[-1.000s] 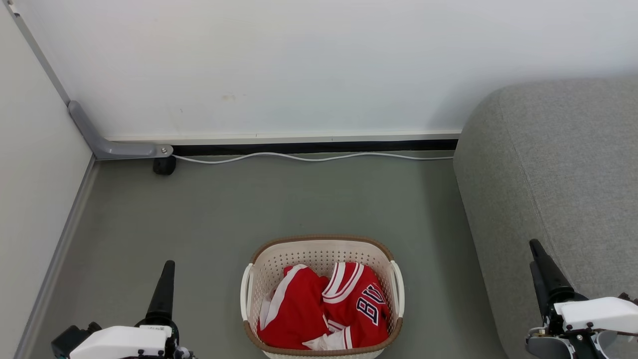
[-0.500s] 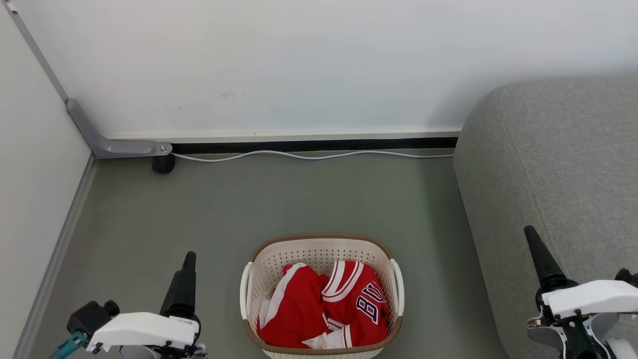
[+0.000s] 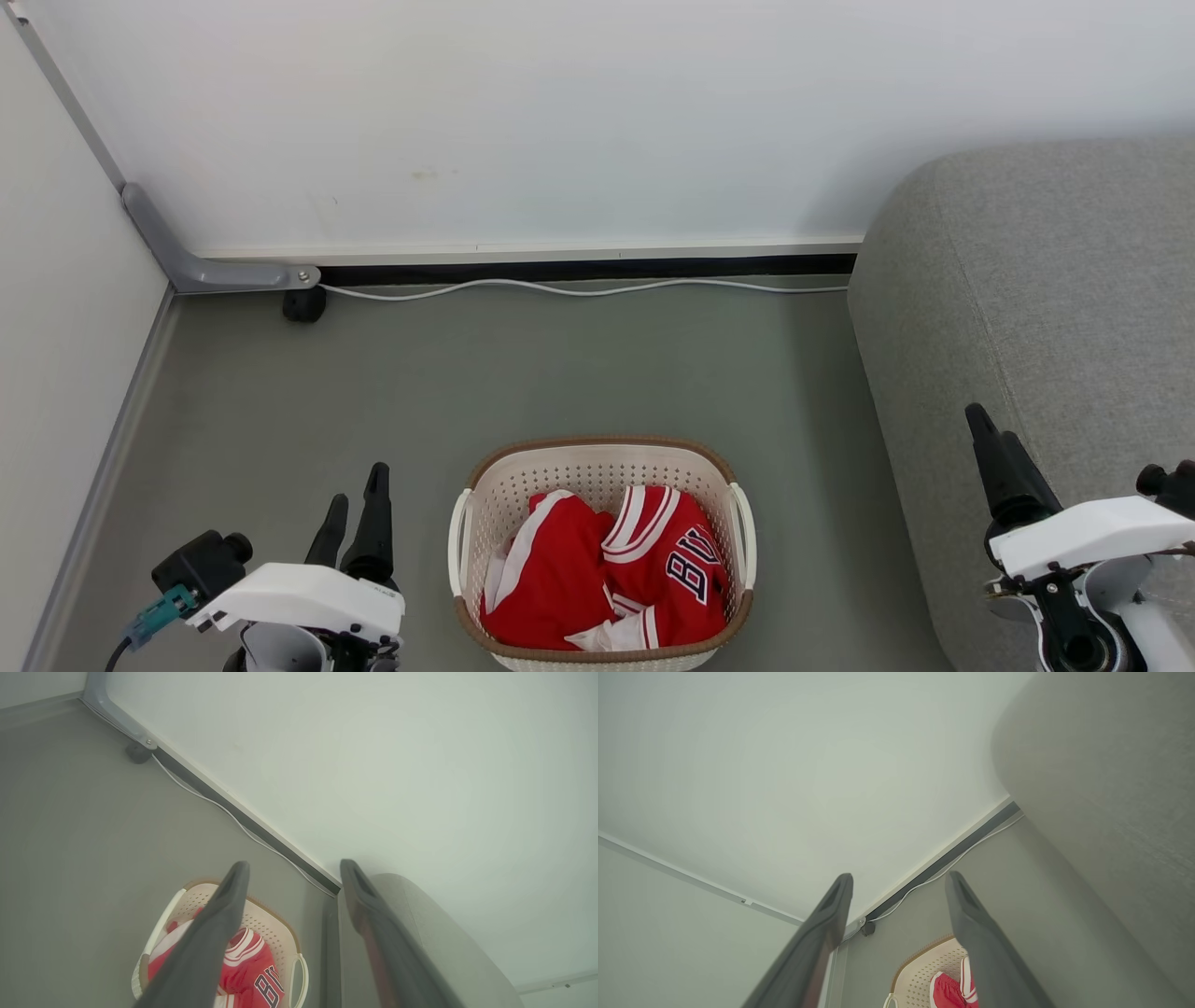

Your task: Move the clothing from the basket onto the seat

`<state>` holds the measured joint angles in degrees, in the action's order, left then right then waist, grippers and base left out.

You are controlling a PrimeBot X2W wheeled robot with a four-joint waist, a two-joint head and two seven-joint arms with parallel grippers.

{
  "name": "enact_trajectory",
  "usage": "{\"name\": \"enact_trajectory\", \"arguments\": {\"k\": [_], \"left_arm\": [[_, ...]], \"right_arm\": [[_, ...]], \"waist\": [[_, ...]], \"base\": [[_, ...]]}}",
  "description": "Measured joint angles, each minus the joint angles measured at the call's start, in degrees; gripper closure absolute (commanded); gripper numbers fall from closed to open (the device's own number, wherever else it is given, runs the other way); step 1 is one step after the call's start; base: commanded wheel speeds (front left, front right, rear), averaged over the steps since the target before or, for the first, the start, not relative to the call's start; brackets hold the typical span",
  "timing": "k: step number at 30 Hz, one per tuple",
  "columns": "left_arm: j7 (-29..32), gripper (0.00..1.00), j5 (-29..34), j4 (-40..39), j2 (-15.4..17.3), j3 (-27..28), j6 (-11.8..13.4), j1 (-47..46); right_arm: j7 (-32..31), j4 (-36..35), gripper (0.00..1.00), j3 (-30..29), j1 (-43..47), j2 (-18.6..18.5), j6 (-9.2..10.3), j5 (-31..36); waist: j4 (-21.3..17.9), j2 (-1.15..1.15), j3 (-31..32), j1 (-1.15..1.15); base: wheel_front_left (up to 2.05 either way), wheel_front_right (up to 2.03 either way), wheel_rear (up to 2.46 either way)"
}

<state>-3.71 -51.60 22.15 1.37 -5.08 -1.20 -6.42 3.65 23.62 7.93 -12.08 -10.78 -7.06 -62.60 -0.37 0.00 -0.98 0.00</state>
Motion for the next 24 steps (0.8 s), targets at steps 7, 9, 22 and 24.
{"name": "enact_trajectory", "arguments": {"k": [7,9,22,24], "left_arm": [[-1.1,0.0,4.6,0.9,0.1,0.0,1.6,-1.1],[-1.6,0.0,6.2,1.1,0.1,0.0,1.9,-1.4],[-3.6,0.0,15.6,2.3,0.1,-1.1,4.6,-2.7],[-4.0,0.0,17.1,2.5,0.1,-1.4,5.1,-3.2]], "right_arm": [[1.3,1.5,0.0,0.9,-1.2,-0.6,0.0,3.9],[1.5,1.7,0.0,1.4,-1.8,-0.9,0.0,5.2],[3.5,3.4,0.0,4.0,-4.4,-2.7,-0.01,11.3],[4.0,3.5,0.0,4.4,-4.9,-3.1,-0.01,12.5]], "waist": [[0.0,0.0,-0.1,0.0],[0.0,0.0,-0.1,0.0],[-0.1,0.0,-0.3,0.0],[-0.1,0.0,-0.3,0.0]], "base": [[0.0,0.0,0.0],[0.0,0.0,0.0],[0.0,0.0,0.0],[0.0,0.0,0.0]]}}
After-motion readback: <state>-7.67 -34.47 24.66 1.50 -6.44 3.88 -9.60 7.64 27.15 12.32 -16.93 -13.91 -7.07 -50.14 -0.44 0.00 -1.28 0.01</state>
